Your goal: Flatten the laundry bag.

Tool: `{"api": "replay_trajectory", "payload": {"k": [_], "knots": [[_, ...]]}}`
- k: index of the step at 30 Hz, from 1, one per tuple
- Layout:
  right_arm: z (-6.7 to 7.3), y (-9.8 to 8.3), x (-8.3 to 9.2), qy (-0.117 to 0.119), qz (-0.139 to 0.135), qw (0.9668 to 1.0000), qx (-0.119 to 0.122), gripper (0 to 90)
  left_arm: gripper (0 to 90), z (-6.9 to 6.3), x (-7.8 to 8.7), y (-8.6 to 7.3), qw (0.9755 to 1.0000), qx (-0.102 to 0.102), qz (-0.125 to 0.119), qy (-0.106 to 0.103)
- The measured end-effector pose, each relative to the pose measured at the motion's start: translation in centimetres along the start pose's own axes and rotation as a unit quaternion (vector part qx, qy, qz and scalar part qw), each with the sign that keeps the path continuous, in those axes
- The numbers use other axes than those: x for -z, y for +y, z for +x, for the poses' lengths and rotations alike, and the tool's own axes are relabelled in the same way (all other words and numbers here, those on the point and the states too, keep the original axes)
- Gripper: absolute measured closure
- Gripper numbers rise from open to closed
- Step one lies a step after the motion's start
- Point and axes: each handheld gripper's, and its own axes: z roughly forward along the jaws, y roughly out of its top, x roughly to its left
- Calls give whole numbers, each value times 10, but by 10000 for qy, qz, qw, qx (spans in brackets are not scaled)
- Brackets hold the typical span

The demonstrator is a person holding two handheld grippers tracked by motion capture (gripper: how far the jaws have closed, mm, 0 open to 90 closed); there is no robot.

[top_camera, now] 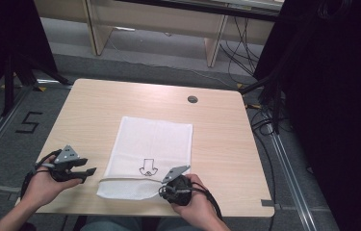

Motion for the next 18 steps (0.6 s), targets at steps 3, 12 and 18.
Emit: {"api": "replay_trajectory", "payload": {"k": [3, 12, 18], "knots": [[-3, -3, -7, 7, 156, 9999, -30, 893, 483, 2, 1, 1, 9996, -237, 125, -83], [-10, -2, -12, -10, 184, 9997, -140, 891, 482, -4, -4, 4, 9998, -155, -41, -109], [-18, 1, -15, -128, 83, 9996, -248, 887, 474, -6, -6, 6, 9997, 73, -163, -141]]}}
